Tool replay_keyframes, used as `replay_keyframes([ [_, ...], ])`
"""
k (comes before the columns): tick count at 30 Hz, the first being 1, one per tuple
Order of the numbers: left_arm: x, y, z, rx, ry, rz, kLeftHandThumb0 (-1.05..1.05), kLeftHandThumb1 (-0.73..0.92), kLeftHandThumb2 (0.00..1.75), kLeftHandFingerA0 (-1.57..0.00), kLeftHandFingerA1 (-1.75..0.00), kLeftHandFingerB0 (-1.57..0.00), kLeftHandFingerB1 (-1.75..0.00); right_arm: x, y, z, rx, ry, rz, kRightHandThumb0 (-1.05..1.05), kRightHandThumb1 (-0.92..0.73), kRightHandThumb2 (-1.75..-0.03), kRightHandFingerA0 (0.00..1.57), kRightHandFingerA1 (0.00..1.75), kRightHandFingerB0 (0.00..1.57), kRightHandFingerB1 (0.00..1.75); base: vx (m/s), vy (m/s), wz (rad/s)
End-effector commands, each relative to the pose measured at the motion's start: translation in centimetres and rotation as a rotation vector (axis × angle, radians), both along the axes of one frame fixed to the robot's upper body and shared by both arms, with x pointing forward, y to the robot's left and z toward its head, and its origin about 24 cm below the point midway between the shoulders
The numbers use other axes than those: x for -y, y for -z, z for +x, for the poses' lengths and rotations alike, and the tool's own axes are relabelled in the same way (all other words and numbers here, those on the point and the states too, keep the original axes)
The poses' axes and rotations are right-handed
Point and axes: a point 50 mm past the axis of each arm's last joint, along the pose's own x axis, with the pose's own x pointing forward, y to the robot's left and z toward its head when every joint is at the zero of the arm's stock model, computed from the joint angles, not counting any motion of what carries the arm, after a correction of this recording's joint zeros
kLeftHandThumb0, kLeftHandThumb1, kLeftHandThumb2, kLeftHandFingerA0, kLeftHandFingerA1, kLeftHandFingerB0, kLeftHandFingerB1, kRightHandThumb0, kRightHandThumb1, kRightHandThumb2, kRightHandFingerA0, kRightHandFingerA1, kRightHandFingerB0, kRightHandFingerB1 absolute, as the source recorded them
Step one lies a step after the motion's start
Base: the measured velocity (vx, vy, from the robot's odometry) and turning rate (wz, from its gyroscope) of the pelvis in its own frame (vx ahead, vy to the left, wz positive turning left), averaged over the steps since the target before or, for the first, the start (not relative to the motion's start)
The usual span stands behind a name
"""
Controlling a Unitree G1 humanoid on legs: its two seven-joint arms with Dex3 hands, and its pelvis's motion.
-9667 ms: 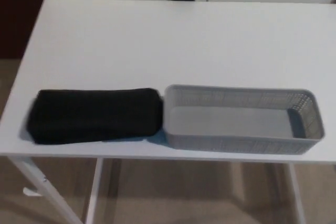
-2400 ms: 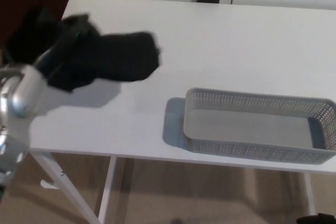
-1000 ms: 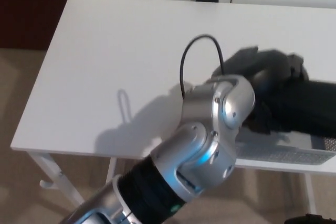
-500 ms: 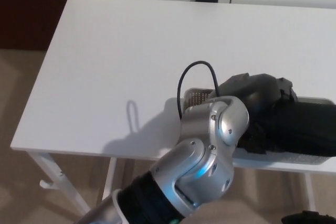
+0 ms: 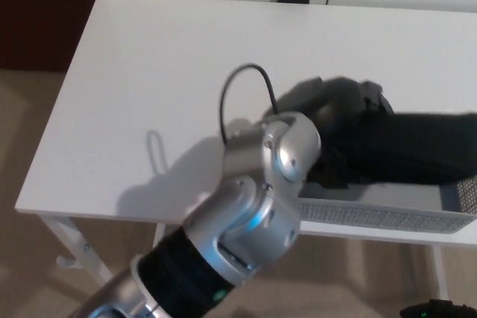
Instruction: The robot walk towards a table in front and pick up a black pencil case on the left hand side and put the pencil case into a small container on the right hand side
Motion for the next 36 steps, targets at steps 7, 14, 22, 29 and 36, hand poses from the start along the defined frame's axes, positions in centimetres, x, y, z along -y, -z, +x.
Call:
replay_keyframes([
  [7,-1.0,-1.0,0.3,0.055,0.006,0.009,-0.20,0.71,0.61,-0.76,-1.14,-0.53,-0.46,0.5,0.0,-0.1,-0.018,0.009,-0.023,-0.30,-0.65,-0.58,0.71,0.55,0.58,0.48,0.00,0.000,0.00],
  [14,-0.7,-0.2,0.4,0.020,-0.021,-0.011,-0.29,0.66,0.60,-0.99,-0.95,-0.67,-0.51,0.5,-0.3,0.4,-0.002,-0.012,-0.041,-0.31,-0.66,-0.58,0.72,0.54,0.59,0.47,0.00,0.000,0.00],
  [22,-0.2,0.5,-0.2,-0.019,0.046,0.102,-0.89,0.54,0.89,0.00,0.00,0.00,-0.01,0.5,-0.3,0.5,-0.001,-0.005,-0.020,-0.29,-0.65,-0.60,0.72,0.59,0.58,0.50,0.00,0.000,0.00],
  [29,0.1,0.6,-0.6,-0.018,0.077,0.107,-0.97,0.59,0.96,0.00,0.00,0.00,0.00,0.4,-0.4,0.7,0.003,-0.018,-0.027,-0.30,-0.65,-0.60,0.72,0.58,0.58,0.49,0.00,0.000,0.00],
  [36,-0.1,0.3,-0.5,-0.015,0.080,0.120,-0.99,0.59,0.99,0.00,0.00,0.00,0.00,0.4,-0.5,0.9,-0.003,-0.018,-0.030,-0.33,-0.65,-0.58,0.75,0.58,0.60,0.48,0.00,0.000,0.00],
])
